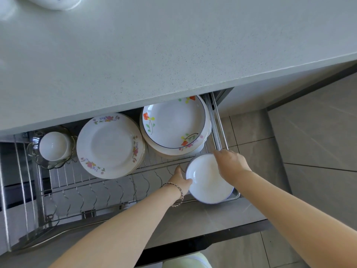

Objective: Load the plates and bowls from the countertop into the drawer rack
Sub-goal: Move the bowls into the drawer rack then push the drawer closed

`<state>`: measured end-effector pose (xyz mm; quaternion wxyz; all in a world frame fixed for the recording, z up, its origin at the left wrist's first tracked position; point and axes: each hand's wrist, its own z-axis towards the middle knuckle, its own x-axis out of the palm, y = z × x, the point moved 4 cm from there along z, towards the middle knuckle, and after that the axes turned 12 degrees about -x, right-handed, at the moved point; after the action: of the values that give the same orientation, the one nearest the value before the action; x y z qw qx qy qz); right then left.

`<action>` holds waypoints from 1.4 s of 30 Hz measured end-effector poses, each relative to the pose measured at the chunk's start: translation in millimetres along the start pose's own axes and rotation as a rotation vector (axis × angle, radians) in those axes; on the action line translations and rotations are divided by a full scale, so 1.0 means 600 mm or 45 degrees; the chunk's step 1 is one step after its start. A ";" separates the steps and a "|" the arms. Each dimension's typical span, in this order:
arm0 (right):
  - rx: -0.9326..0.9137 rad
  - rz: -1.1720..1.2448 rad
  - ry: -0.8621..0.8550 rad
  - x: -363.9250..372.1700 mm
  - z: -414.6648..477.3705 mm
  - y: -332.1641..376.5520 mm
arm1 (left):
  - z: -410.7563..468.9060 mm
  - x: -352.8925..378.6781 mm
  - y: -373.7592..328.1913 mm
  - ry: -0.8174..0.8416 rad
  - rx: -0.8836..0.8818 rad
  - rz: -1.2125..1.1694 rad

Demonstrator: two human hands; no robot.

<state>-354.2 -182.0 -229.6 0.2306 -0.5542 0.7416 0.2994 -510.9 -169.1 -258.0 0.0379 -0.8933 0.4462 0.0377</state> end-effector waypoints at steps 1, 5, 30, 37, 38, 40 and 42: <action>-0.004 0.048 -0.031 -0.012 -0.007 0.004 | -0.012 -0.014 -0.003 -0.094 0.033 0.088; -0.077 0.437 -0.101 -0.091 -0.031 0.051 | -0.105 -0.097 -0.015 -0.249 0.351 0.021; -0.064 1.647 -0.487 -0.544 0.297 0.648 | -0.231 -0.814 0.082 -0.892 0.579 -0.065; -0.019 1.967 -0.683 -0.545 0.323 0.650 | -0.207 -0.832 0.075 -0.785 0.678 -0.178; -0.013 1.955 -0.702 -0.538 0.314 0.647 | -0.209 -0.828 0.074 -0.758 0.696 -0.233; -0.003 1.866 -0.686 -0.514 0.285 0.635 | -0.218 -0.818 0.071 -0.640 0.722 -0.414; 0.007 1.793 -0.639 -0.480 0.246 0.614 | -0.231 -0.806 0.066 -0.485 0.706 -0.592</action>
<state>-625.8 194.3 -71.5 0.1478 0.1373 0.8469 0.4920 -827.5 177.6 -72.4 0.3667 -0.9034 0.2108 0.0711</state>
